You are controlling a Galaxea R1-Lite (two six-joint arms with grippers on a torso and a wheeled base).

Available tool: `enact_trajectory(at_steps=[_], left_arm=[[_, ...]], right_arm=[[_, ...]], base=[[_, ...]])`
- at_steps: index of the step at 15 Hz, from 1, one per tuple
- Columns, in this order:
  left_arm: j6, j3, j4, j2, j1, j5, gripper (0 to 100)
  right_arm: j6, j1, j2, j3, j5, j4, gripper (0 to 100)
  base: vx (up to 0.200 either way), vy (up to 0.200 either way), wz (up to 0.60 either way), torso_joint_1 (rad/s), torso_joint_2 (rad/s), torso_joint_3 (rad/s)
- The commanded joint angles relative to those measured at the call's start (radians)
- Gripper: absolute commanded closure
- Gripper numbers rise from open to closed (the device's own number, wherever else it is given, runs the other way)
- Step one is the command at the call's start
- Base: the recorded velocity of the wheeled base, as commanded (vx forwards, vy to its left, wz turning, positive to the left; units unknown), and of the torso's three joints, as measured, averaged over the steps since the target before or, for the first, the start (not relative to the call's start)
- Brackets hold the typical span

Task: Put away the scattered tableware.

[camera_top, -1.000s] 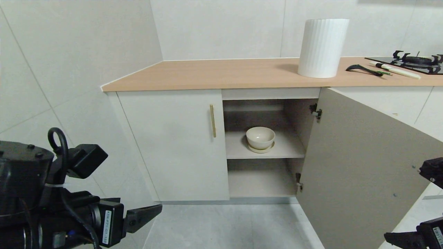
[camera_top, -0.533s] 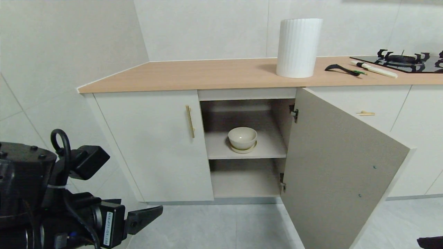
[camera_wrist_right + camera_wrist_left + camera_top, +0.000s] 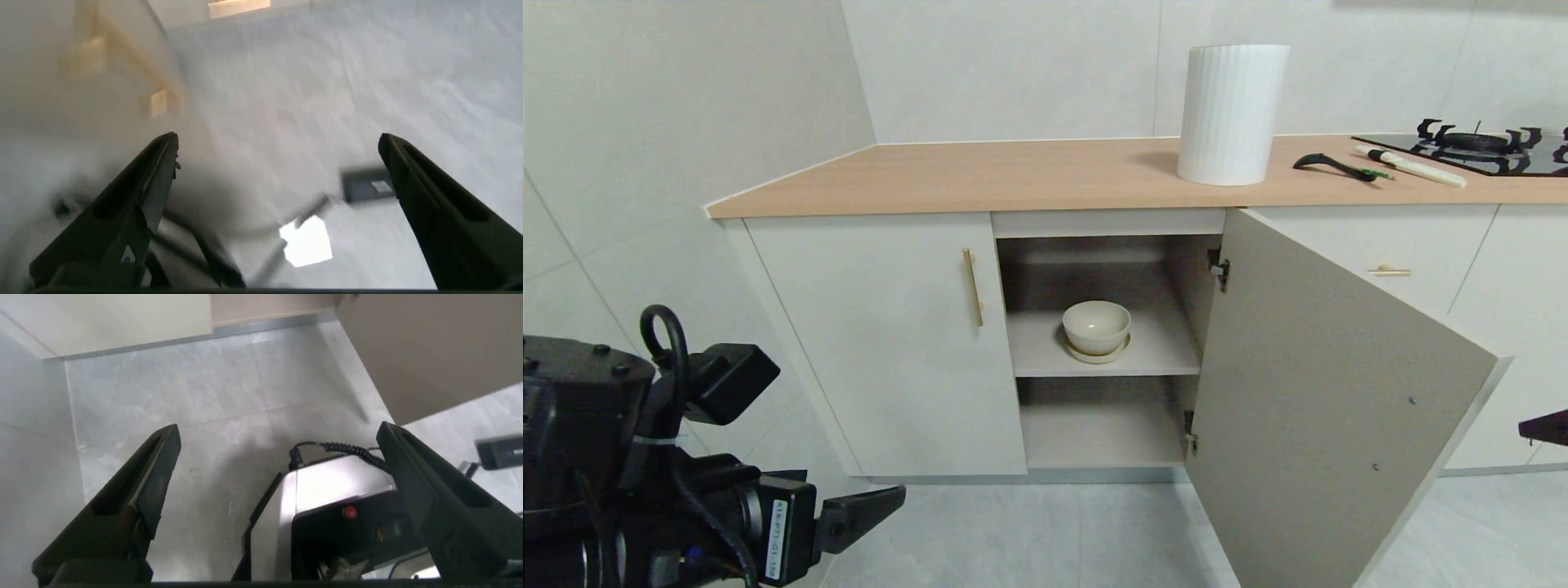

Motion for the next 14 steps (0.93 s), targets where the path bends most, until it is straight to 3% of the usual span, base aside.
enact_trajectory(at_steps=[1,3,9,14], left_arm=[[0.000,0.000,0.000,0.002,0.000,0.000,0],[0.000,0.000,0.000,0.002,0.000,0.000,0],[0.000,0.000,0.000,0.002,0.000,0.000,0],[0.000,0.000,0.000,0.000,0.000,0.000,0]], right_arm=[[0.003,-0.082,0.081,0.012,0.047,-0.073,0],[0.003,-0.122,0.096,0.027,0.111,-0.138,0],[0.032,-0.093,0.138,0.055,0.179,-0.156,0],[0.075,-0.064,0.196,0.127,0.179,-0.326,0]], base=[[0.000,0.000,0.00,0.000,0.00,0.000],[0.000,0.000,0.00,0.000,0.00,0.000],[0.000,0.000,0.00,0.000,0.00,0.000],[0.000,0.000,0.00,0.000,0.00,0.000]])
